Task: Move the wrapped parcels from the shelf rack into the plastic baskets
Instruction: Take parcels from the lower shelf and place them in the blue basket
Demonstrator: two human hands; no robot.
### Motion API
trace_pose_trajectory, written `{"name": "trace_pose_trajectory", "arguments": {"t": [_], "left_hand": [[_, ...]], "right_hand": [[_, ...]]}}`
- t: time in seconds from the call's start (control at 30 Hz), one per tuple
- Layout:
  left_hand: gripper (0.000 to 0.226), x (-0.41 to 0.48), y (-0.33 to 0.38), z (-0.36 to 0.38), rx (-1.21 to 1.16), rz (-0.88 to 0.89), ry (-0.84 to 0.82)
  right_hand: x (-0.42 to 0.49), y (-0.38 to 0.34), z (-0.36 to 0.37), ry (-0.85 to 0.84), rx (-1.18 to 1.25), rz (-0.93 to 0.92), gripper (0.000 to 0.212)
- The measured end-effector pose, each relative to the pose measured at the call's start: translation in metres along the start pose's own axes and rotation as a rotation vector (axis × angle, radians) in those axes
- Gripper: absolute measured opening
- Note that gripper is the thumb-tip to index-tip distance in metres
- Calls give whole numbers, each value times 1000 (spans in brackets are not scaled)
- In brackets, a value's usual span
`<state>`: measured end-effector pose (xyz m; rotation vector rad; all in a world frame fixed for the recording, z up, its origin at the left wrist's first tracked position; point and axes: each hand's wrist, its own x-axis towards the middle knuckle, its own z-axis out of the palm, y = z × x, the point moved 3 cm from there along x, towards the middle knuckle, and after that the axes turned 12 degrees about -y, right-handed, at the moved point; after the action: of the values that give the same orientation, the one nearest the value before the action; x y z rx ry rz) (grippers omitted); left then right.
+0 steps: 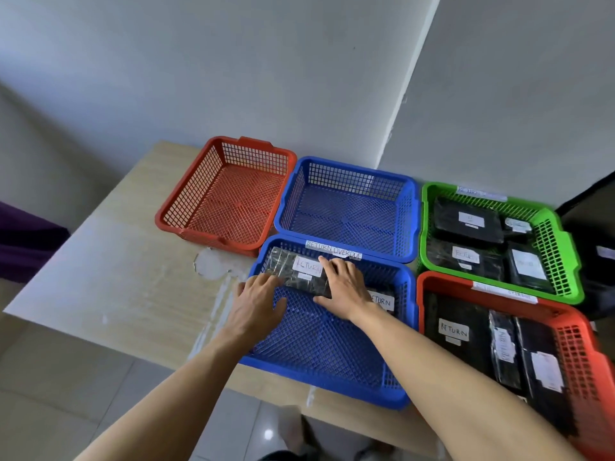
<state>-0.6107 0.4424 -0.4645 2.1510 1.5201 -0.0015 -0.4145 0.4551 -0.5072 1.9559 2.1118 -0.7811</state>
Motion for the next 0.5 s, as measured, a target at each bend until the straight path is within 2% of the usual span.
{"name": "trace_pose_trajectory", "arguments": {"t": [0.23,0.5], "left_hand": [[33,3,-2,5,58,14,-4],[35,3,2,11,92,-1,-39]], "right_hand": [[2,7,10,-11,-43,13,87],[-2,7,15,50,-121,33,78]]}}
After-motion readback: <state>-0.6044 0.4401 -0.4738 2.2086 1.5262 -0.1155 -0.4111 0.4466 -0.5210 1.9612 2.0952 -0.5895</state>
